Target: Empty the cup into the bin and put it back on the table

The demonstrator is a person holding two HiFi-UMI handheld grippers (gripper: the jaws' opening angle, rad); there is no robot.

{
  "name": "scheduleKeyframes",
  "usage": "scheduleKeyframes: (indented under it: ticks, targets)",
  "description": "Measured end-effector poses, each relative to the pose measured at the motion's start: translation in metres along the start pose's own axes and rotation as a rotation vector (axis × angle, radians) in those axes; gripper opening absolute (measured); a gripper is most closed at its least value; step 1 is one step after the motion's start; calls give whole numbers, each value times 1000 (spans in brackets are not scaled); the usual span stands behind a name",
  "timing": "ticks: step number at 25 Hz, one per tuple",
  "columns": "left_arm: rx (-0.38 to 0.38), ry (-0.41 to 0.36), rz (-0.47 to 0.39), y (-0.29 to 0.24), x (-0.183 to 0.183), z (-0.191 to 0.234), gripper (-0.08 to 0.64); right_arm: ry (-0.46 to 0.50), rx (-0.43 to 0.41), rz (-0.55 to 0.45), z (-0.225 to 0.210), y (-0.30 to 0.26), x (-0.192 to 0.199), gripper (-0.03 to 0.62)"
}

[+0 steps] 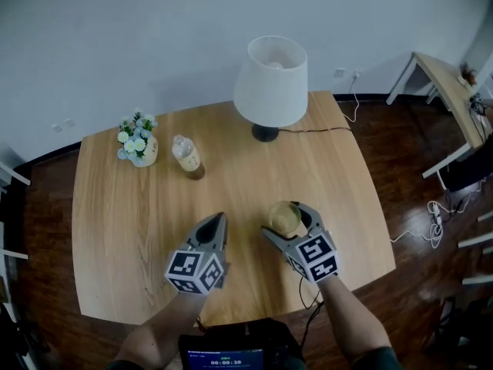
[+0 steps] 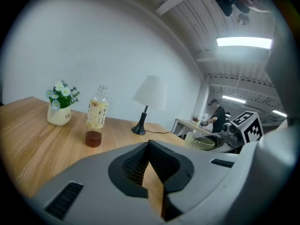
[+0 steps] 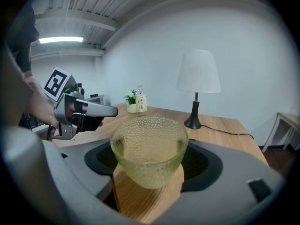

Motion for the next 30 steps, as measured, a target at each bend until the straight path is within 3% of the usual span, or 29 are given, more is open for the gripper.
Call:
scheduleKeyframes:
  ticks: [7,10,19,30]
  targets:
    - [-54,9,102,-25,29,14,-6,-29,13,24,-9,-33,31,394]
    - [-84,4,147,-32,40,16,-6,6,19,15,-6,-43,35,394]
    - [-120,16,223,-51,59,22,-6,-21,8,1,-13,-59,47,396]
    - [-141,31,239,-58,67,25,-6,-45,-20,-24,-14,-63,49,402]
Point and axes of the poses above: the fingertips, and each gripper's own axes: y backward along the fingers, z to its left, x out of its underside, the point moved 9 cm from there along y, backward along the fingers, and after that the axes turned 2 degrees about x, right-handed, at the moved point
